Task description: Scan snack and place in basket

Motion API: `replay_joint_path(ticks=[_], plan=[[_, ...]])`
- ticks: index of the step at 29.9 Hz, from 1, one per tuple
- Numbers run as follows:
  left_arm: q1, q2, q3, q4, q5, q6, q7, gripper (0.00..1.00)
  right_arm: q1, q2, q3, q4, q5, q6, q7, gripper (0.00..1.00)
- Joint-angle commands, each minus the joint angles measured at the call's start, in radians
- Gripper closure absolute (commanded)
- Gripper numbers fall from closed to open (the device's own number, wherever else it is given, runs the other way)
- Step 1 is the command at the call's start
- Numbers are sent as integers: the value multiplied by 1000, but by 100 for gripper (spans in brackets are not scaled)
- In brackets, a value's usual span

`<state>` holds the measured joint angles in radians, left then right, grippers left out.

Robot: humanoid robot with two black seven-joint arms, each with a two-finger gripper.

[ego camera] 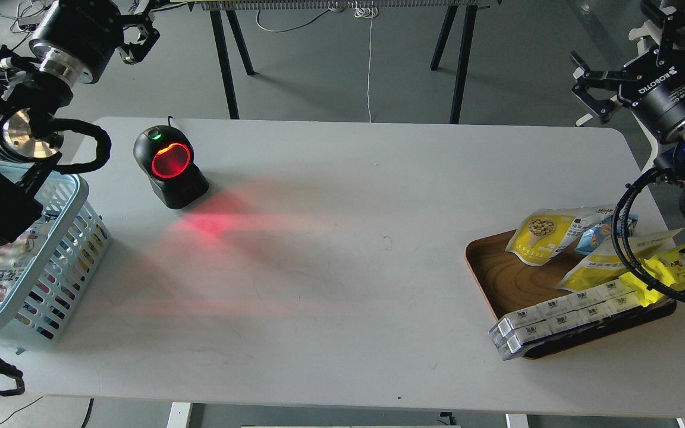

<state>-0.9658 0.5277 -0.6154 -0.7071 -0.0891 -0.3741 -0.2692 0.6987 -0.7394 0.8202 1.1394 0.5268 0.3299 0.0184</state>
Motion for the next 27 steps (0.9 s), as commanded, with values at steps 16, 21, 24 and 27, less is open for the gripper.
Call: replay_joint_path(ticks=[16, 21, 24, 27], plan=[[10, 60, -12, -32, 2, -8, 1, 0, 615, -259, -678, 118, -133, -98, -3, 1], [19, 100, -14, -43, 0, -26, -2, 0, 956, -258, -1042, 128, -126, -114, -3, 1], [33, 107, -14, -43, 0, -34, -4, 0, 1106, -215, -1222, 169, -126, -115, -3, 1], [36, 129, -15, -43, -1, -34, -4, 0, 1252, -187, -1387, 236, -130, -124, -14, 1]])
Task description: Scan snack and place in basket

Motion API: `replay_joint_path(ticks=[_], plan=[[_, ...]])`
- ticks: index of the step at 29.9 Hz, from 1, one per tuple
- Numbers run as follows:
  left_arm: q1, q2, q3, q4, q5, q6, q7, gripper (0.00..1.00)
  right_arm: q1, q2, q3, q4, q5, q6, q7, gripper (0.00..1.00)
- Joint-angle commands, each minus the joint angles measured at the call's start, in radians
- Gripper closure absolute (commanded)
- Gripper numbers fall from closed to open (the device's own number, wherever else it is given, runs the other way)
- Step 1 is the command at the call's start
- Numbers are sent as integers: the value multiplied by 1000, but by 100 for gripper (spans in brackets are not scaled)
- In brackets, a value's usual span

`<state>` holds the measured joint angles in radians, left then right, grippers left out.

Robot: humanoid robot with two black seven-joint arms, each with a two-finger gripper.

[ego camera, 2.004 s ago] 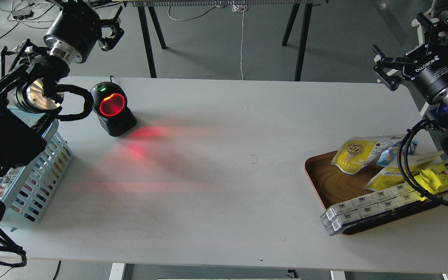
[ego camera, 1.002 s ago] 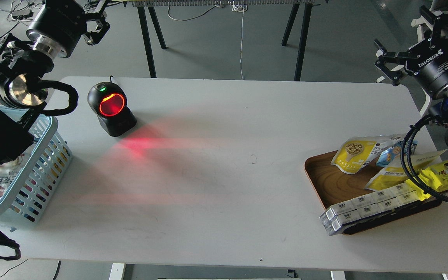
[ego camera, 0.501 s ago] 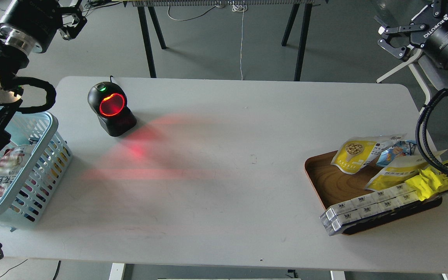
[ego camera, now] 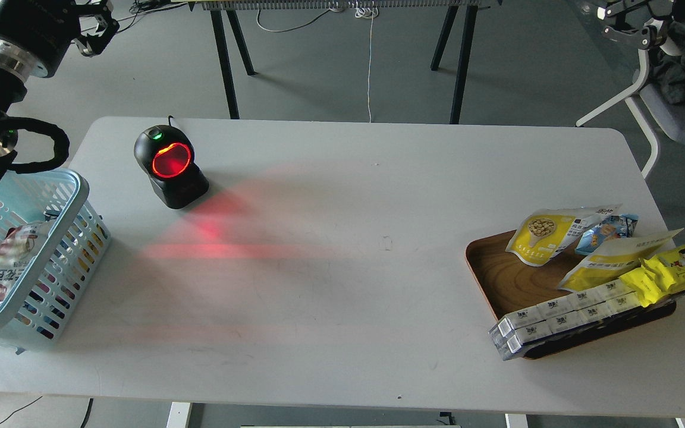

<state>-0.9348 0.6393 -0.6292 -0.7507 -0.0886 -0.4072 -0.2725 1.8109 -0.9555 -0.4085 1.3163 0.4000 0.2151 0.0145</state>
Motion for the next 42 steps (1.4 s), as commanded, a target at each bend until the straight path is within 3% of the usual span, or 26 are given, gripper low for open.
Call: replay_joint_path(ticks=[1, 5, 10, 16, 22, 28, 42], plan=[[5, 19, -1, 1, -2, -2, -1, 0, 195, 38, -215, 93, -3, -22, -18, 1], [11, 30, -1, 1, -5, -7, -1, 0, 378, 73, -392, 223, -3, -54, -54, 1], [21, 33, -1, 1, -6, -8, -1, 0, 606, 78, -605, 415, 5, -167, -204, 2], [51, 45, -29, 2, -6, -13, -2, 0, 705, 155, -843, 417, 258, -299, -300, 4], [57, 66, -38, 2, -6, -24, -1, 0, 654, 158, -852, 417, 295, -439, -303, 5], [67, 85, -38, 2, -6, -30, -1, 0, 553, 116, -814, 416, 300, -485, -300, 6], [67, 94, -46, 1, -6, -28, 1, 0, 194, 84, -469, 411, 295, -663, -300, 11]])
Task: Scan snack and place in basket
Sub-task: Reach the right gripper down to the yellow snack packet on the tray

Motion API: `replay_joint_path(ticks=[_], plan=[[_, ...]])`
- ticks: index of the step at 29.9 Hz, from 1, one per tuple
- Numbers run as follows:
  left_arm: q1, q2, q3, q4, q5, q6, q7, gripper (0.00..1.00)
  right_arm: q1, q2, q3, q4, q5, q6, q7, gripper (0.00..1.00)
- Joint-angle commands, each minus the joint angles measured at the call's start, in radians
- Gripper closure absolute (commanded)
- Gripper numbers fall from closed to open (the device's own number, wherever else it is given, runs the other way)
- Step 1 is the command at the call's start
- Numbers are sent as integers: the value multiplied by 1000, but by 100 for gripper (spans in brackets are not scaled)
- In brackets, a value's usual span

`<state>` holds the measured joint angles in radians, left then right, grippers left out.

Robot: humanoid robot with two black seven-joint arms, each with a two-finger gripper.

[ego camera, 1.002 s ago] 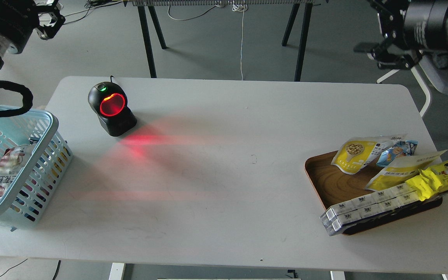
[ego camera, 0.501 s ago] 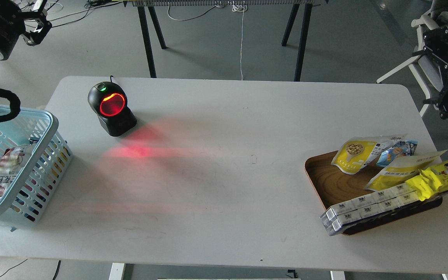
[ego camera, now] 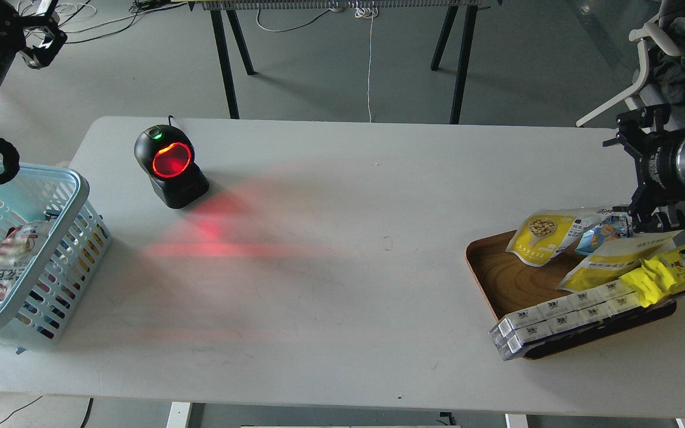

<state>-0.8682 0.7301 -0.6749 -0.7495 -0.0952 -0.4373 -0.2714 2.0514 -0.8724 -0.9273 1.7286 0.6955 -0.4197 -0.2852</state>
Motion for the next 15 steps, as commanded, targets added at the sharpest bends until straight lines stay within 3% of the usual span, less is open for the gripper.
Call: replay_joint_path(ticks=[1, 11, 15], plan=[[0, 6, 0, 1, 0, 0, 0, 0, -57, 3, 57, -1, -1, -33, 0, 13], [0, 8, 0, -1, 0, 2, 0, 0, -129, 9, 93, -20, -2, -37, 0, 37], [2, 6, 0, -1, 0, 2, 0, 0, -152, 9, 93, -30, -4, -39, 0, 42]])
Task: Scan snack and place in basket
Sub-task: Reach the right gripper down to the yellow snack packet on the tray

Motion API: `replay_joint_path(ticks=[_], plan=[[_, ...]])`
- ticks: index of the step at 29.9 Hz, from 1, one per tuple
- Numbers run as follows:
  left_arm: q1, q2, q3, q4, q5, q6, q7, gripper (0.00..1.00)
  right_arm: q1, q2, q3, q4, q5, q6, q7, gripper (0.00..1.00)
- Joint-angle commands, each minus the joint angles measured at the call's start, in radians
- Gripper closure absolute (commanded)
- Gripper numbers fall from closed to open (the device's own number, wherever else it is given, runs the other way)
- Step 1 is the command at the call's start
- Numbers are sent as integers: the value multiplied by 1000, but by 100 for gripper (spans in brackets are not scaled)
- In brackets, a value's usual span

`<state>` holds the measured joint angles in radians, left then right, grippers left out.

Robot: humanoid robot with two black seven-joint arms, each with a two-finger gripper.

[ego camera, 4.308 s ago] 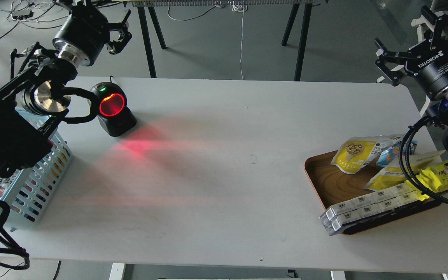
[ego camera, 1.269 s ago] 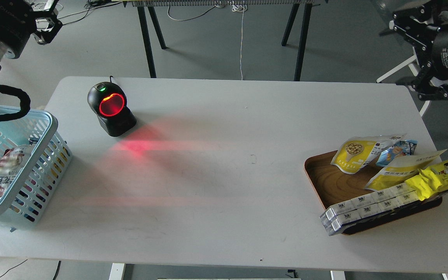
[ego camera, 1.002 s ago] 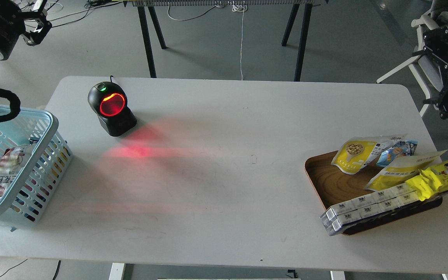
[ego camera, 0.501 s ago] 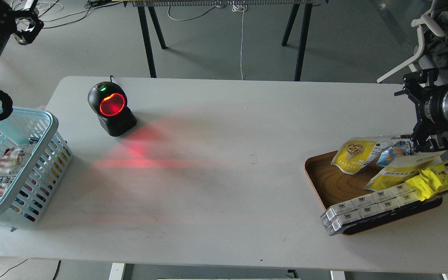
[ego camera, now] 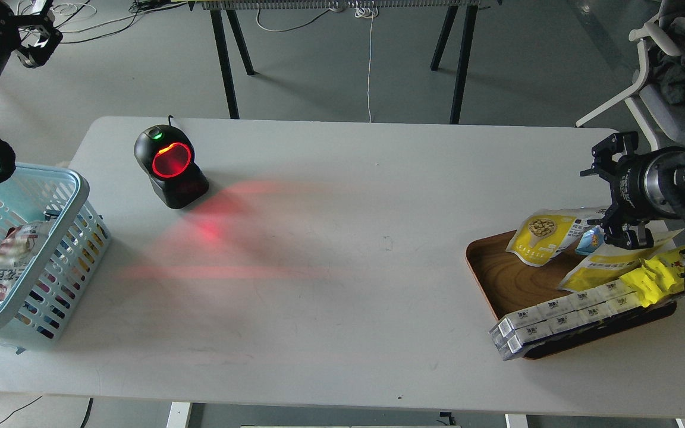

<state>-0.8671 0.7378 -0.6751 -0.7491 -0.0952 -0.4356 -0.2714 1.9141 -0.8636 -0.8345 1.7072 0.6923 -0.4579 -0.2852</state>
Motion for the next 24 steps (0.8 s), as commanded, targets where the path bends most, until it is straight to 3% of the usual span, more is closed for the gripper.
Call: replay_joint_path(ticks=[1, 10, 13, 17, 20, 24], plan=[[0, -2, 0, -1, 0, 0, 0, 0, -21, 1, 0, -15, 0, -1, 0, 43], [0, 0, 0, 1, 0, 0, 0, 0, -79, 3, 31, -37, -8, -15, 0, 63], [0, 0, 0, 1, 0, 0, 0, 0, -128, 5, 80, -37, -8, -30, 0, 79], [3, 0, 2, 1, 0, 0, 0, 0, -165, 5, 117, -46, -8, -31, 0, 87], [10, -2, 2, 1, 0, 0, 0, 0, -173, 5, 117, -55, -8, -31, -2, 100], [10, -2, 2, 1, 0, 2, 0, 0, -176, 5, 120, -57, -8, -31, 0, 100]])
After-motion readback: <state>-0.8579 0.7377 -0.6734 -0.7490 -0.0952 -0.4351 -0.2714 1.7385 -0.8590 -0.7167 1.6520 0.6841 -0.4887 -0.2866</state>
